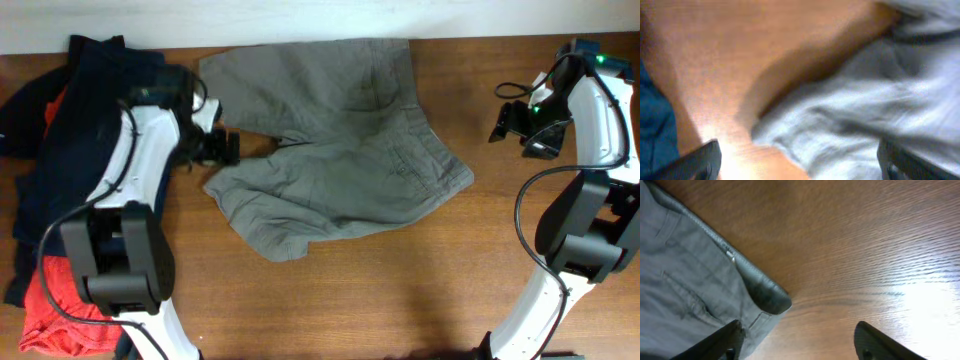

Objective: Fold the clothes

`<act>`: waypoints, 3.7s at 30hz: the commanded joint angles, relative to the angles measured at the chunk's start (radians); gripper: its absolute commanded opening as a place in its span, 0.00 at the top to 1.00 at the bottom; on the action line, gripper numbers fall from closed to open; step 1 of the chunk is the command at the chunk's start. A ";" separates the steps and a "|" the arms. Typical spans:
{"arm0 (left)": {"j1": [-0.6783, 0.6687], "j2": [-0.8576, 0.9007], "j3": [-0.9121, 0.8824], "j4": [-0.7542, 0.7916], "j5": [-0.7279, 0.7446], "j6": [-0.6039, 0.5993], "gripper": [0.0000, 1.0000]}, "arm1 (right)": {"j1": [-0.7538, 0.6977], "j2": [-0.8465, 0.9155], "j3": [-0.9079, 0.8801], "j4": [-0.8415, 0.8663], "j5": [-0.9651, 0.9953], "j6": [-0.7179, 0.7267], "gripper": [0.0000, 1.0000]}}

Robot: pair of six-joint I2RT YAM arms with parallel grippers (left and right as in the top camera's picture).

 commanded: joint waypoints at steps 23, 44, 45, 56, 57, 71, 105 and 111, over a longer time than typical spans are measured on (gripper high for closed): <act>-0.469 -0.229 -0.190 -0.336 -0.210 -0.084 0.01 | 0.007 -0.374 0.009 -0.211 -0.024 -0.009 0.23; -0.647 -0.530 -0.880 0.304 -0.289 -0.422 0.22 | 0.007 -0.374 0.009 -0.204 -0.026 -0.026 0.22; -0.647 -0.529 -0.894 0.336 -0.300 -0.422 0.26 | 0.007 -0.374 0.009 -0.204 -0.026 -0.026 0.22; -0.647 -0.461 -0.996 0.678 -0.358 -0.420 0.38 | 0.008 -0.374 0.009 -0.206 -0.033 -0.026 0.21; -0.647 -0.446 -0.996 0.694 -0.364 -0.420 0.38 | 0.007 -0.374 0.009 -0.206 -0.033 -0.026 0.22; -0.453 -0.470 -0.748 0.281 -0.425 -0.410 0.99 | 0.016 -0.373 -0.016 -0.201 -0.032 -0.026 0.20; -0.367 -0.497 -0.752 0.160 -0.354 -0.410 0.79 | 0.340 -0.367 -0.685 0.358 -0.058 -0.147 0.21; -0.367 -0.497 -0.824 0.246 -0.269 -0.410 0.82 | 0.365 -0.340 -0.707 0.401 -0.055 -0.161 0.21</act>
